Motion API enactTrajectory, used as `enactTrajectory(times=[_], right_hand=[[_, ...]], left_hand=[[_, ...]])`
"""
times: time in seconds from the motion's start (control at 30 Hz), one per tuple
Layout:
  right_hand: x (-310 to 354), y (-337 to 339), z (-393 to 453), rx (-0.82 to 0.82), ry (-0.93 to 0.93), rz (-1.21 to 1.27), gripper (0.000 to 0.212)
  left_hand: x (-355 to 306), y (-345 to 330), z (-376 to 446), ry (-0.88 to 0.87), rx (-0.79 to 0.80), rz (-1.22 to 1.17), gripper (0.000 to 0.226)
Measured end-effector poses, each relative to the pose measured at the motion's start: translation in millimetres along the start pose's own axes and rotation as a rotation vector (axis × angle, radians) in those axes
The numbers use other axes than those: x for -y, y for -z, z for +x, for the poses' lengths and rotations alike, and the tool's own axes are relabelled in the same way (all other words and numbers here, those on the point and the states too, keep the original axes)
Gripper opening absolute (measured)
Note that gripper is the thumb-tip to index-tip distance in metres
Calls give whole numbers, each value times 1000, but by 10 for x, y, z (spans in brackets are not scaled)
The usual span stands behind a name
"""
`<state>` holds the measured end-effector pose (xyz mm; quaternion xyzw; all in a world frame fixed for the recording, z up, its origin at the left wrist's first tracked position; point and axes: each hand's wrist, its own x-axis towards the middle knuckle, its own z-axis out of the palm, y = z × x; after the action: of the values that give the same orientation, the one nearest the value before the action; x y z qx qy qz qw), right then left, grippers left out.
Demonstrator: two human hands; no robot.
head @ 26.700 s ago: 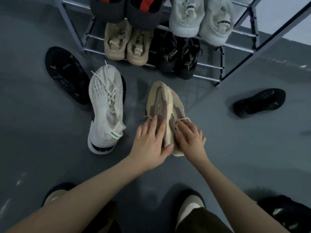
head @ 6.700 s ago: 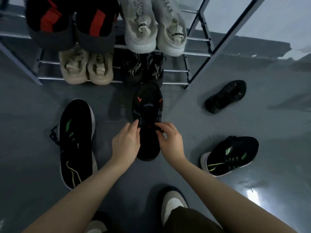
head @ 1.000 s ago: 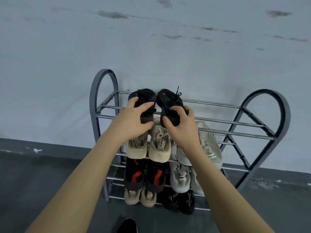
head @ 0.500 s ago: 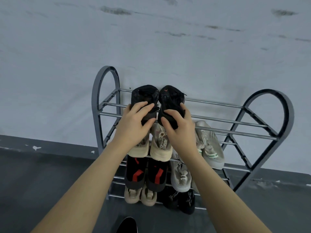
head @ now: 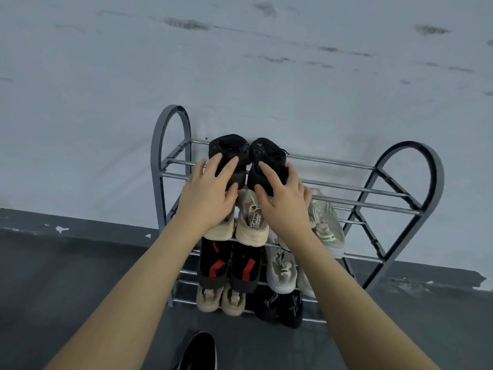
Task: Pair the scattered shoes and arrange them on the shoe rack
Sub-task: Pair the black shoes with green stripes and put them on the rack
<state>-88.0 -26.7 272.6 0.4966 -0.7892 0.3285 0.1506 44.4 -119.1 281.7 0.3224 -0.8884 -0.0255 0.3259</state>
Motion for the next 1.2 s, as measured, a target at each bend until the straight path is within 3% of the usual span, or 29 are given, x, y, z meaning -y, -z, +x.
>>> enactTrajectory(times=[0.17, 0.3, 0.43, 0.67, 0.8, 0.9, 1.03, 1.2], right_hand=[[78, -82, -546, -211, -8, 79, 44], [-13, -340, -1034, -175, -17, 95, 40], [-189, -806, -1595, -31, -32, 96, 41], [-605, -1781, -2752, 373, -154, 166, 38], [-768, -2182, -3203, 585, -283, 176, 41], [-856, -2429, -3389, 740, -275, 134, 48], [-957, -2648, -3388, 845, -235, 150, 50], [-1030, -2750, -3384, 867, -87, 177, 46]], left_hand=[[-74, 22, -439, -23, -123, -50, 49], [-13, -195, -913, -2, -74, -58, 55], [158, -662, -1504, 89, 54, -103, 51], [462, -1673, -2784, 289, 395, -139, 56], [550, -2104, -3404, 406, 614, -56, 71], [590, -2342, -3754, 479, 760, 13, 96], [494, -2521, -3886, 581, 771, 28, 120], [455, -2581, -3851, 670, 727, -25, 107]])
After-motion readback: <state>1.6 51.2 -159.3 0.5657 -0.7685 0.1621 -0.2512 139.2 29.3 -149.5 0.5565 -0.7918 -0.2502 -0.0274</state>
